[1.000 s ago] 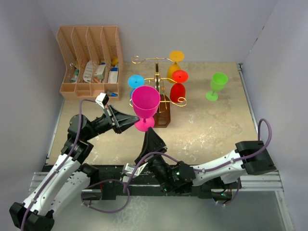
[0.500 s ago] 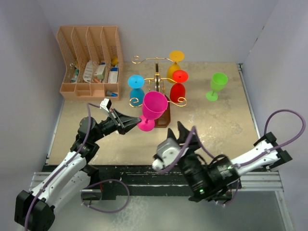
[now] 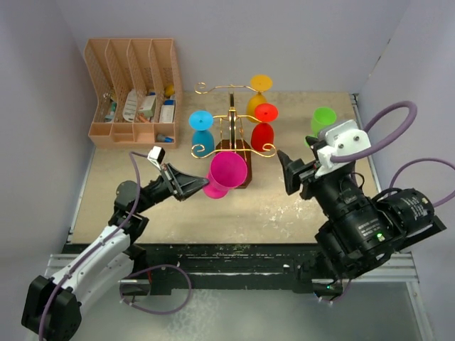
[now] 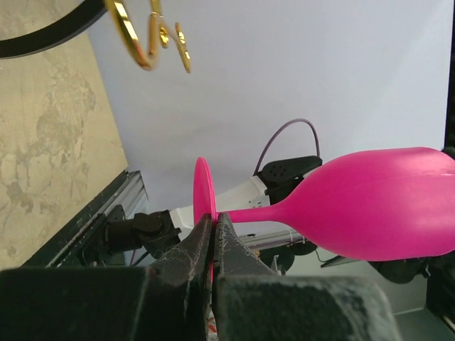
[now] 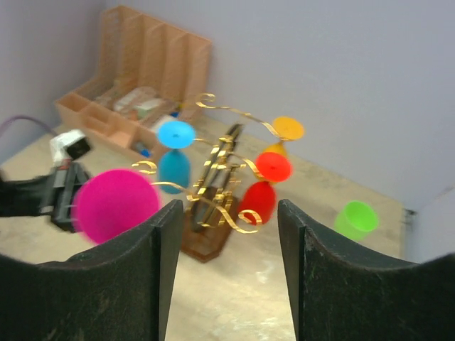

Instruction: Take the wine glass off the wine glass rack

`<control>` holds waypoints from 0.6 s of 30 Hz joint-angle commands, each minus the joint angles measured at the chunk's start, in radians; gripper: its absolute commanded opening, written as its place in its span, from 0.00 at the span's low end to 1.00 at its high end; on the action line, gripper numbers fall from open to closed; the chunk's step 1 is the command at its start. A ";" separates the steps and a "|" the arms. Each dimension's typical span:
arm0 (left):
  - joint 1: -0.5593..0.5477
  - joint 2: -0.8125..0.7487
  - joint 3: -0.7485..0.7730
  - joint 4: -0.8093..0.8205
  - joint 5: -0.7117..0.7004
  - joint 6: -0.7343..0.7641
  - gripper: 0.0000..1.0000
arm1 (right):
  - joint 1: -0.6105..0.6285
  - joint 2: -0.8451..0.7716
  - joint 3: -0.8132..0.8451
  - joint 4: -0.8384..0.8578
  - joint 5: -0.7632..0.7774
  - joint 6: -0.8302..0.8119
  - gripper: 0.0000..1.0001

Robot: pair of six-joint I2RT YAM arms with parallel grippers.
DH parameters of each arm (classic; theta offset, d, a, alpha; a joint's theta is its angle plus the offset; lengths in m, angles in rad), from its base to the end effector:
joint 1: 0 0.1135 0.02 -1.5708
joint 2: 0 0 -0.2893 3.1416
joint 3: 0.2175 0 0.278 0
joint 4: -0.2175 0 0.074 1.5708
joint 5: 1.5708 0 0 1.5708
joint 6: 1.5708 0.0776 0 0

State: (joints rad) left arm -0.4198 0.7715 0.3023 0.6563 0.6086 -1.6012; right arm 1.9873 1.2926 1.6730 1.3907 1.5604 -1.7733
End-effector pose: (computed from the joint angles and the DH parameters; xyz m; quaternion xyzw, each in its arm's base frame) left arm 0.1802 -0.1290 0.2716 -0.1473 0.6340 -0.7239 0.2285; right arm 0.0081 0.1735 0.6215 -0.1455 0.6883 0.1455 0.6957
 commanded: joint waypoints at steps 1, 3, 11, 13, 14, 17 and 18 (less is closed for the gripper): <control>0.002 -0.077 0.020 -0.013 0.014 0.102 0.00 | -0.156 0.000 0.024 -0.344 -0.007 0.195 0.59; 0.001 -0.093 0.011 -0.020 0.011 0.099 0.00 | -0.343 0.029 0.052 -0.455 -0.057 0.264 0.61; 0.002 -0.115 0.001 -0.035 0.013 0.103 0.00 | -0.793 0.241 0.535 -1.327 -0.270 0.963 0.65; 0.002 -0.117 0.001 -0.035 0.018 0.104 0.00 | -0.884 0.281 0.575 -1.395 -0.310 1.035 0.69; 0.001 -0.122 0.000 -0.036 0.019 0.104 0.00 | -0.919 0.306 0.606 -1.431 -0.311 1.060 0.69; 0.002 -0.145 -0.006 -0.057 0.016 0.101 0.00 | -1.002 0.365 0.724 -1.664 -0.382 1.255 0.71; 0.002 -0.153 -0.006 -0.065 0.014 0.105 0.00 | -1.014 0.375 0.759 -1.754 -0.413 1.326 0.71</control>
State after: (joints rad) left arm -0.4198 0.6537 0.2977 0.5766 0.6178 -1.5242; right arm 1.0241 1.6402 2.3051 0.0463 1.2877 -0.8116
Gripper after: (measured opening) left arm 0.009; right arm 0.704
